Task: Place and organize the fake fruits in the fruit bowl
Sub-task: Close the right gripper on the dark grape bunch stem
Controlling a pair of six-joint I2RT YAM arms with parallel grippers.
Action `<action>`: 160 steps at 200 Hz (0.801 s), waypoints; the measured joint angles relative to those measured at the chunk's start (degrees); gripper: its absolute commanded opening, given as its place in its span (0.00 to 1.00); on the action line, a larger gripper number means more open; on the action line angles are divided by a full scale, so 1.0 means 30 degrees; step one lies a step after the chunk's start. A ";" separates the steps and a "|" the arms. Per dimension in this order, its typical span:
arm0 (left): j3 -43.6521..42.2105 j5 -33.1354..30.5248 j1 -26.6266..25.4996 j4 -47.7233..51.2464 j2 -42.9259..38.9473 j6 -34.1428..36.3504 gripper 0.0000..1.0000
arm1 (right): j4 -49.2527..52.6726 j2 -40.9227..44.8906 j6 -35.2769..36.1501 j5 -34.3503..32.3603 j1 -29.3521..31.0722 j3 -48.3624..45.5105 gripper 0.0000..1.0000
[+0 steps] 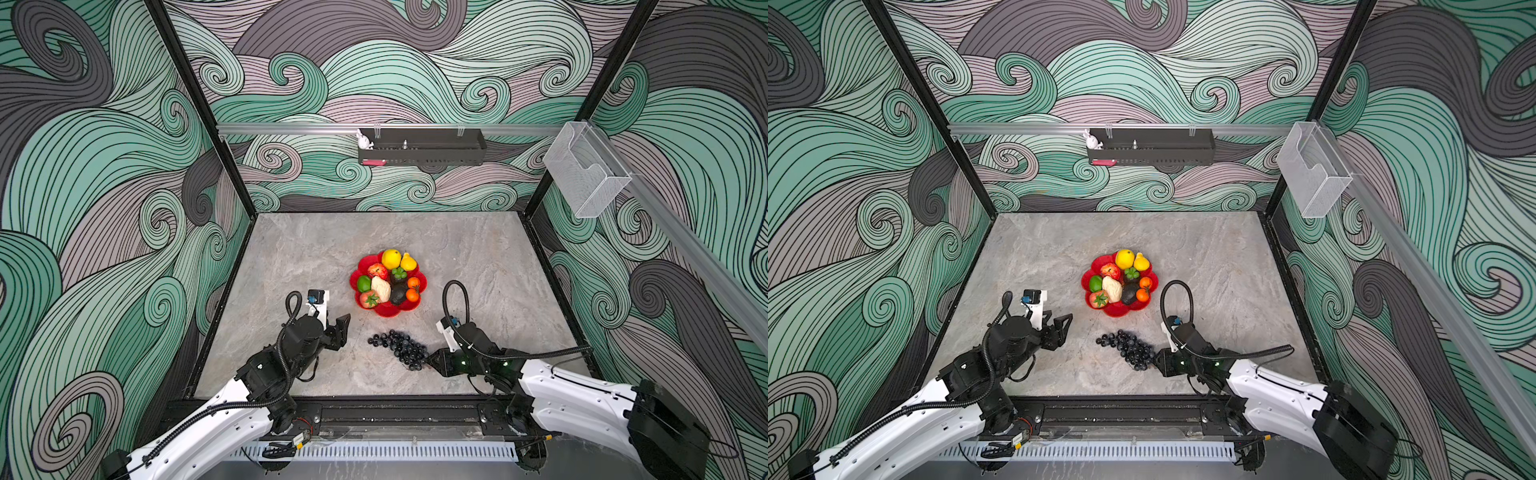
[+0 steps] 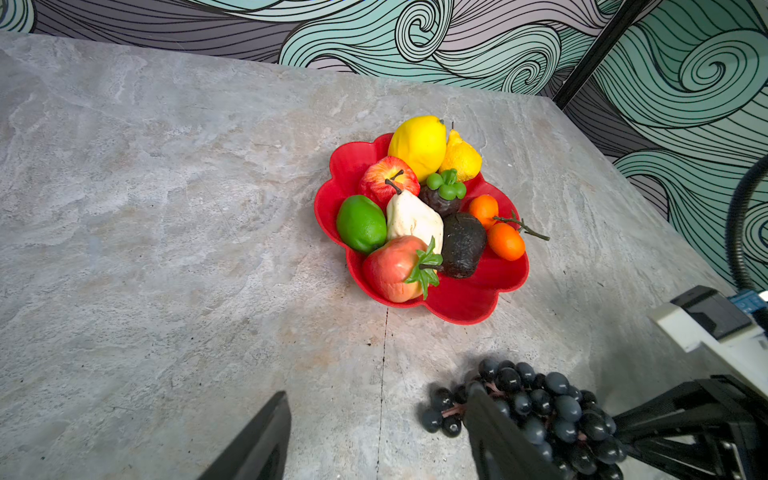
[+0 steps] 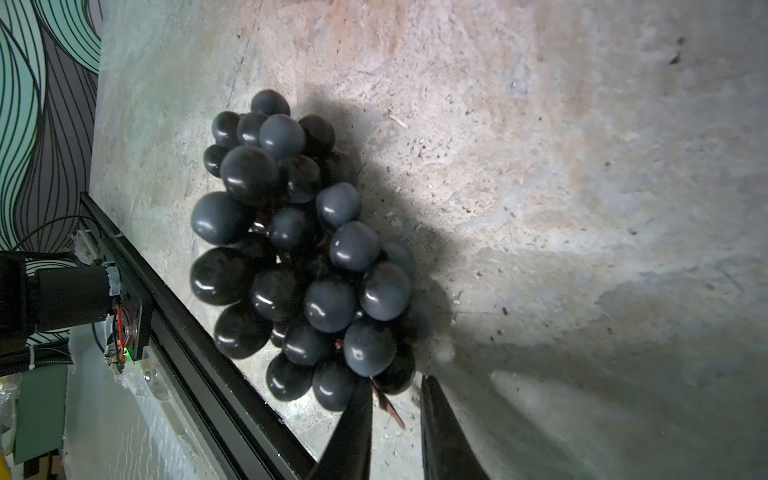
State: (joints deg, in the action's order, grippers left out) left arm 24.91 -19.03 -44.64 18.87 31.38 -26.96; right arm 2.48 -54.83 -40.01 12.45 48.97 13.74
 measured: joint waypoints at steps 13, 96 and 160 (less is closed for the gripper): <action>0.0000 -0.0007 0.0000 0.0000 0.0007 -0.0007 0.70 | 0.0437 0.0750 -0.0029 0.0007 0.0000 -0.0197 0.28; 0.0007 0.0481 0.0087 -0.0182 0.1508 -0.0007 0.70 | 0.1100 0.1909 -0.0372 0.0969 0.0000 -0.1093 0.27; 0.0007 0.0583 0.0087 -0.0204 0.1224 -0.0080 0.70 | -0.0364 -0.1319 -0.0350 0.1282 0.0561 -0.0299 0.25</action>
State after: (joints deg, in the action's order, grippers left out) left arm 24.93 -17.28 -44.38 18.26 35.05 -27.20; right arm 1.39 -58.78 -41.06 16.29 50.65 12.84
